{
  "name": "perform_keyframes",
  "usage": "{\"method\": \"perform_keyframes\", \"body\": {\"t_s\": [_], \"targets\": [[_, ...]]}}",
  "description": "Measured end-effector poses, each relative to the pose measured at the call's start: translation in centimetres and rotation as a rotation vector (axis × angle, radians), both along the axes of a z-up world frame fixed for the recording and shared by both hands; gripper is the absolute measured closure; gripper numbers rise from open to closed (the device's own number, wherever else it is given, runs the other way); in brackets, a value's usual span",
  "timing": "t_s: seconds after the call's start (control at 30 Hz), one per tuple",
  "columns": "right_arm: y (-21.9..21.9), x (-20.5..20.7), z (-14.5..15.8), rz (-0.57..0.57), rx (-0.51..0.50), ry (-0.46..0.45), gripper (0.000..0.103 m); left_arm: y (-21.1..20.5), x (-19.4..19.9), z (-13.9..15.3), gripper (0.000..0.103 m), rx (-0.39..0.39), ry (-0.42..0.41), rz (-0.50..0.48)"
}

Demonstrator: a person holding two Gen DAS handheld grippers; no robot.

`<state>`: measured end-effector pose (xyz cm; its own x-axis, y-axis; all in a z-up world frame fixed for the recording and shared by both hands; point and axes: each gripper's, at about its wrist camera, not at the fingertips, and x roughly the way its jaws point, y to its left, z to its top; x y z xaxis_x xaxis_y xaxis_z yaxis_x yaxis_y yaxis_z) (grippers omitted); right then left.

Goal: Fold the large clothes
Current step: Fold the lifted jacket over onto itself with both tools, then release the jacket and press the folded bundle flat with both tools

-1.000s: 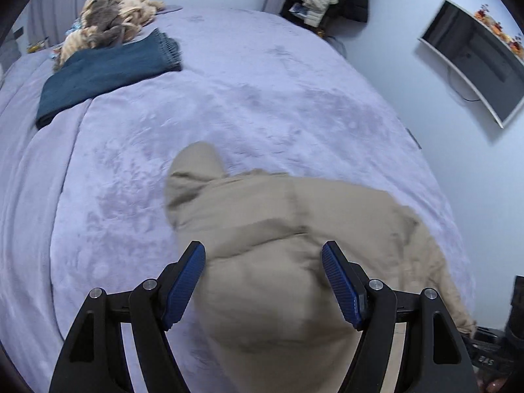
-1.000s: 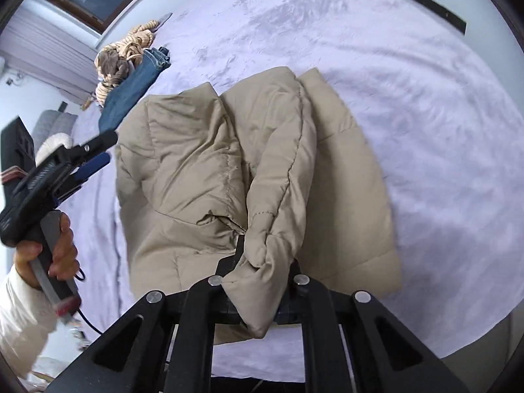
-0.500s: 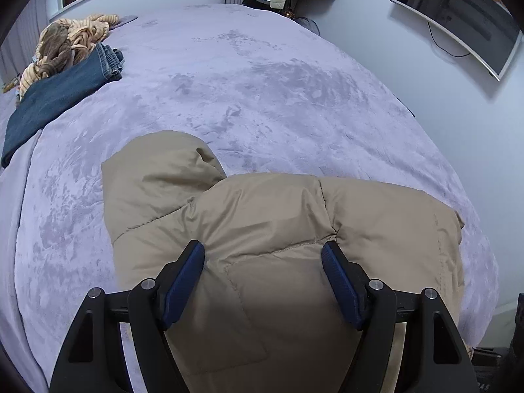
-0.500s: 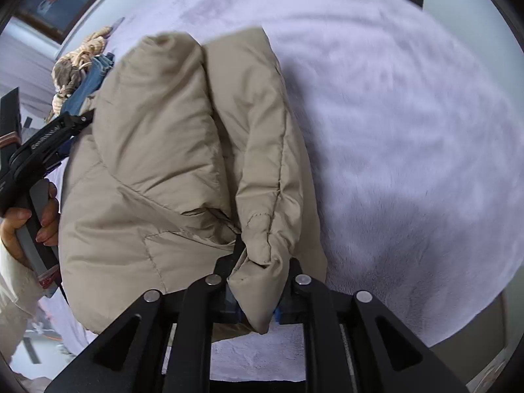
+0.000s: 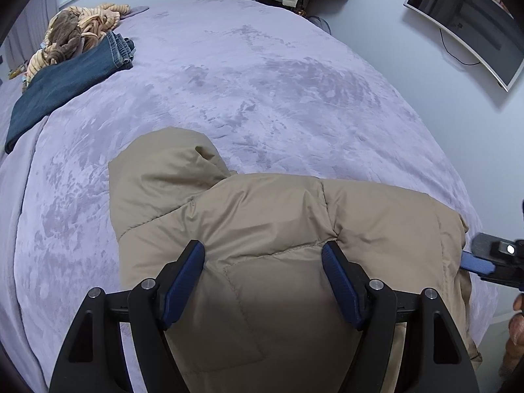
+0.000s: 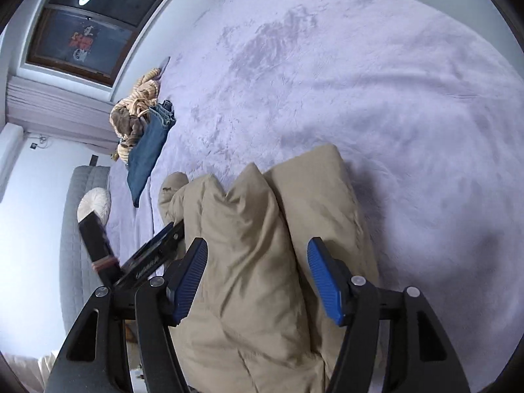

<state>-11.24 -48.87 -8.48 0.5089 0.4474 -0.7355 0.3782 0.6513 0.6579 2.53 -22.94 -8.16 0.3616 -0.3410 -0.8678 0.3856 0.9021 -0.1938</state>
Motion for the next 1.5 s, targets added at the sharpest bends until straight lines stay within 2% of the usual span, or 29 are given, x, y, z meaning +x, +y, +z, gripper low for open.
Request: {"method": "perform_keyframes", "body": {"t_s": [0.03,0.07,0.1,0.2,0.27,0.4,0.53,0.63,0.7,0.73,0.77,0.87,0.97,1.07,1.17,1.27,1.4,1.5], "targets": [[0.1,0.9,-0.8,0.003,0.018,0.014,0.061,0.0,0.0,0.0,0.028,0.004,-0.001,0.005],[0.4,1.8,-1.5,0.011,0.009,0.042,0.08,-0.2,-0.2,0.0,0.028,0.011,-0.006,0.011],[0.8,2.3,-2.3,0.015,-0.044,0.087,0.088,-0.5,-0.3,0.0,0.028,0.017,-0.01,0.012],[1.4,2.1,-4.0,0.038,-0.161,0.148,0.097,-1.9,-1.0,-0.1,0.028,0.039,-0.026,-0.013],[1.2,1.3,-5.7,0.045,-0.176,0.167,0.097,-2.7,-1.2,-0.5,0.027,0.044,-0.028,-0.029],[0.5,1.2,-8.0,-0.006,-0.094,0.168,0.097,-2.8,-0.9,-0.8,0.024,0.065,-0.016,-0.035],[0.8,1.2,-7.6,0.025,-0.141,0.162,0.097,-0.6,-2.0,1.6,0.024,0.03,0.011,-0.045],[0.6,0.7,-7.6,0.019,-0.121,0.154,0.097,1.9,-4.3,2.9,0.024,-0.015,0.052,-0.058],[0.5,0.6,-7.6,0.018,-0.114,0.151,0.097,3.0,-6.3,2.6,0.024,-0.007,0.087,-0.074],[0.5,0.6,-7.6,0.02,-0.112,0.151,0.097,3.2,-7.5,2.1,0.02,0.017,0.098,-0.085],[0.4,0.5,-7.4,0.022,-0.108,0.152,0.097,3.3,-8.6,1.5,0.013,0.046,0.098,-0.094],[0.5,0.3,-6.1,0.037,-0.108,0.163,0.091,3.7,-10.9,0.0,0.012,0.083,0.1,-0.075],[1.2,-0.8,-2.7,0.084,-0.181,0.141,0.091,4.1,-11.5,-0.2,0.012,0.089,0.101,-0.035],[2.4,-3.3,0.7,0.138,-0.205,0.082,0.091,4.2,-11.4,-0.1,0.012,0.085,0.108,-0.018],[4.3,-6.0,2.0,0.207,-0.194,0.062,0.091,4.1,-11.4,0.2,0.012,0.09,0.111,0.0],[6.4,-8.1,0.3,0.269,-0.216,0.115,0.091,4.4,-11.6,0.4,0.012,0.084,0.134,0.037],[7.5,-9.3,-3.1,0.283,-0.219,0.209,0.091,5.2,-12.3,1.1,0.012,0.078,0.165,0.077],[7.9,-9.9,-4.6,0.285,-0.221,0.239,0.092,5.9,-13.0,1.6,0.012,0.095,0.183,0.092]]}}
